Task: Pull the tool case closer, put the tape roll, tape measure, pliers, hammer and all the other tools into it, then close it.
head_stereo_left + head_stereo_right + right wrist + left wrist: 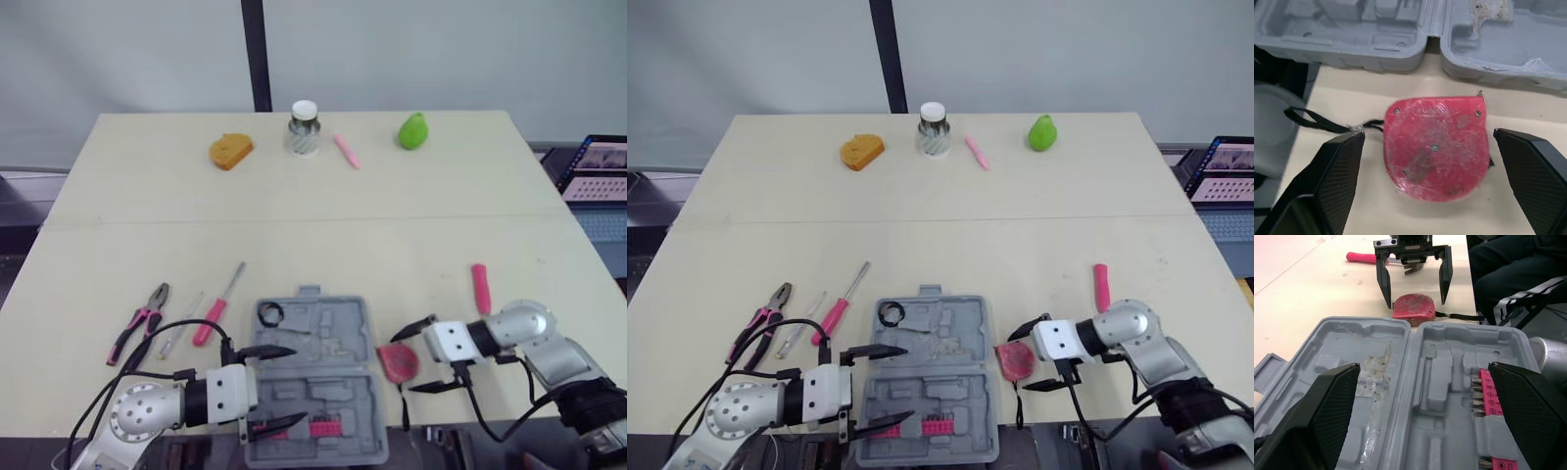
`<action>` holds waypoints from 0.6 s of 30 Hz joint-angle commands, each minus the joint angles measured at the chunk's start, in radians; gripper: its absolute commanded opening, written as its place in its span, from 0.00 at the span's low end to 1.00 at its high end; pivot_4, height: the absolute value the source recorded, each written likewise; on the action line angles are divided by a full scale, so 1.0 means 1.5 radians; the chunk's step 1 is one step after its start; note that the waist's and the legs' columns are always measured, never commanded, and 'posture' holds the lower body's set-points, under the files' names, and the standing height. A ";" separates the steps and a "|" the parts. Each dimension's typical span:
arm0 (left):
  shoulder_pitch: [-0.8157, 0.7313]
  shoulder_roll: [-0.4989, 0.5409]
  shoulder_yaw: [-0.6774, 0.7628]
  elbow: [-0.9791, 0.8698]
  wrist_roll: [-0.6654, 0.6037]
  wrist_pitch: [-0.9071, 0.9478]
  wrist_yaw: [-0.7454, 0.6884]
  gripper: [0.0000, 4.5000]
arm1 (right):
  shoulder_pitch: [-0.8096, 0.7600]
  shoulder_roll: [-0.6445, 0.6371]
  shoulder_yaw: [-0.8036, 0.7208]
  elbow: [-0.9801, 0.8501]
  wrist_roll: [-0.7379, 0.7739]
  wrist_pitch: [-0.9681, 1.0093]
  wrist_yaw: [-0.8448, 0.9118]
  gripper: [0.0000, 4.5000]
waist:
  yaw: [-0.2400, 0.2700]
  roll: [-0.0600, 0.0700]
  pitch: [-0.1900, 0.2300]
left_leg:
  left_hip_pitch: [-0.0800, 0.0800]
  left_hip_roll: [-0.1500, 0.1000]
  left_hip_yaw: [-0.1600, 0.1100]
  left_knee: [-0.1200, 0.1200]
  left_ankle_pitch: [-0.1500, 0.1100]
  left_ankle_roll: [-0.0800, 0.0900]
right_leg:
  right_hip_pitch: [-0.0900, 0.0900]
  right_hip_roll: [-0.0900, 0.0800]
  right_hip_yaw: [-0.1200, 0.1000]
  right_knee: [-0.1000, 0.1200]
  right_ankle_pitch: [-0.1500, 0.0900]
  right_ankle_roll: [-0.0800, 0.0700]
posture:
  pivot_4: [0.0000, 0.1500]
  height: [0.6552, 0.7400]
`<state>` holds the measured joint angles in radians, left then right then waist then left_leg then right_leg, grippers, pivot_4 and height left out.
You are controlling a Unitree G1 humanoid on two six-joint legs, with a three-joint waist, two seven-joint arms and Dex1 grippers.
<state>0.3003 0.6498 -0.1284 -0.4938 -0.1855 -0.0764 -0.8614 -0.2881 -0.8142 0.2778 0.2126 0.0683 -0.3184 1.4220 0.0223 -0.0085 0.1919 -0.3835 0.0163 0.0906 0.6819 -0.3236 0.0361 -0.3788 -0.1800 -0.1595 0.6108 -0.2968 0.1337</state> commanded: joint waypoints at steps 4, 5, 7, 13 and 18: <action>-0.006 -0.001 -0.005 -0.007 0.002 -0.001 0.005 1.00 | -0.014 0.018 0.010 0.034 -0.013 -0.050 -0.002 0.99 | 0.000 0.000 0.000 | 0.000 0.000 0.000 0.000 0.000 0.000 | 0.000 0.000 0.000 0.000 0.000 0.000 | 1.00 1.00; -0.006 -0.001 -0.005 -0.008 0.002 0.000 0.006 1.00 | -0.016 0.020 0.012 0.041 -0.015 -0.056 -0.001 0.99 | -0.001 0.000 0.000 | 0.000 0.000 0.000 0.000 0.000 0.000 | 0.000 0.000 0.000 0.000 0.000 0.000 | 1.00 1.00; -0.008 -0.001 -0.006 -0.008 0.003 0.001 0.006 1.00 | -0.020 0.023 0.016 0.053 -0.018 -0.065 -0.001 0.99 | 0.000 0.000 0.000 | 0.000 0.000 0.000 0.000 0.000 0.000 | 0.000 0.000 0.000 0.000 0.000 0.000 | 1.00 1.00; -0.010 0.001 -0.008 -0.011 0.004 0.005 0.009 1.00 | -0.034 0.037 0.024 0.093 -0.029 -0.087 -0.002 0.99 | -0.001 0.000 0.000 | 0.000 0.000 0.000 0.000 0.000 0.000 | 0.000 0.000 0.000 0.000 0.000 0.000 | 1.00 1.00; -0.008 0.002 -0.006 -0.011 0.004 0.004 0.009 1.00 | -0.039 0.042 0.027 0.109 -0.033 -0.096 -0.001 0.99 | -0.001 0.000 0.000 | 0.001 0.000 0.000 0.000 0.000 0.000 | 0.001 0.000 0.000 0.000 0.000 0.000 | 1.00 1.00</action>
<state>0.2851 0.6494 -0.1361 -0.4939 -0.1841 -0.0644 -0.8506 -0.3407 -0.7570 0.3091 0.3683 0.0237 -0.4496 1.4216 0.0209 -0.0084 0.1920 -0.3825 0.0164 0.0906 0.6819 -0.3236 0.0361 -0.3776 -0.1800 -0.1595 0.6107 -0.2968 0.1337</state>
